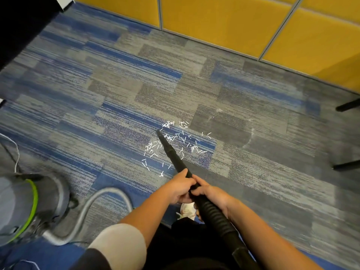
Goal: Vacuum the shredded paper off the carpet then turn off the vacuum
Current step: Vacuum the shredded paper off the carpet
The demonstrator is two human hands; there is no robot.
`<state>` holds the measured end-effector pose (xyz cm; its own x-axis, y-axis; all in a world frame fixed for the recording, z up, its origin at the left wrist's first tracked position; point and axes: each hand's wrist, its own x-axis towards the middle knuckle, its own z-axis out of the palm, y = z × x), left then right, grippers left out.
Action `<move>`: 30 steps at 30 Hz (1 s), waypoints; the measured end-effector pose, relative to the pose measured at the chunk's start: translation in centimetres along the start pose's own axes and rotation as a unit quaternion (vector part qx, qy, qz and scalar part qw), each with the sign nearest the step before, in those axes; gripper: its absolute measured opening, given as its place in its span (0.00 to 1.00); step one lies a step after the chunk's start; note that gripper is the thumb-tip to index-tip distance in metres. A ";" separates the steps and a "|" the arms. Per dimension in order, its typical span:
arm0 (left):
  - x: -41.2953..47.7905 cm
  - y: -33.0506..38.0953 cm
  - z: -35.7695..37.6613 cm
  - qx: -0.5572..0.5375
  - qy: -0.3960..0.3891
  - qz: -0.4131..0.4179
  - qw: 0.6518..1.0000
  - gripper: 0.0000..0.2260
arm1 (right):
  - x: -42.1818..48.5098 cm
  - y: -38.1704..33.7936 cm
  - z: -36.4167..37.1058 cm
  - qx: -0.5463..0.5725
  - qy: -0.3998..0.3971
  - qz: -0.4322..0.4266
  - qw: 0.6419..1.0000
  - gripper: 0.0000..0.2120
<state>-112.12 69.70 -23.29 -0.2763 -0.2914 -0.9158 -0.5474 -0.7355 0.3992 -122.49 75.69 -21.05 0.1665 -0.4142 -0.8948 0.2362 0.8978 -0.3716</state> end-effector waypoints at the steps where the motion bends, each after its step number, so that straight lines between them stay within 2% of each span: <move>1: -0.1 0.0 0.0 -0.004 0.000 0.001 1.000 0.11 | 0.0 -0.1 0.0 0.000 -0.004 0.002 1.000 0.32; 3: 0.0 0.0 -0.1 -0.008 -0.002 -0.001 1.000 0.21 | 0.0 -0.2 0.0 -0.002 -0.007 0.004 1.000 0.32; 4: 0.0 0.0 0.0 -0.008 -0.005 0.001 1.000 0.22 | 0.0 -0.3 0.0 -0.004 -0.007 0.004 1.000 0.32; 8: -0.5 0.1 -0.2 -0.012 0.003 0.003 1.000 0.11 | 0.3 -0.3 0.2 -0.018 -0.016 0.016 1.000 0.32; 11: -0.5 -0.6 -0.9 -0.013 0.009 0.000 1.000 0.15 | 0.6 -0.4 0.8 -0.032 -0.026 0.027 0.999 0.31; 14: -1.1 -1.0 -1.4 -0.024 0.013 -0.006 1.000 0.08 | 0.8 -0.4 1.4 -0.052 -0.031 0.029 0.998 0.30; 18: -1.0 -1.3 -1.2 -0.034 0.018 -0.001 0.999 0.10 | 1.3 -0.1 1.3 -0.089 -0.015 0.009 0.996 0.31; 22: -1.2 -1.8 -1.2 -0.044 0.009 0.003 0.999 0.19 | 1.3 0.2 1.4 -0.100 -0.019 0.012 0.995 0.31; 26: -1.9 -3.2 -1.6 -0.076 0.019 0.000 0.997 0.10 | 1.1 0.8 2.3 -0.111 -0.036 0.022 0.993 0.31; 30: -2.0 -3.9 -1.6 -0.091 0.009 -0.010 0.996 0.21 | 0.9 1.5 2.5 -0.110 -0.048 0.036 0.992 0.31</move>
<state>-108.16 72.19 -23.08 -0.2525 -0.2857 -0.9245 -0.3995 -0.8394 0.3685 -119.57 76.31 -21.85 0.2684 -0.3497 -0.8976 0.0066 0.9324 -0.3613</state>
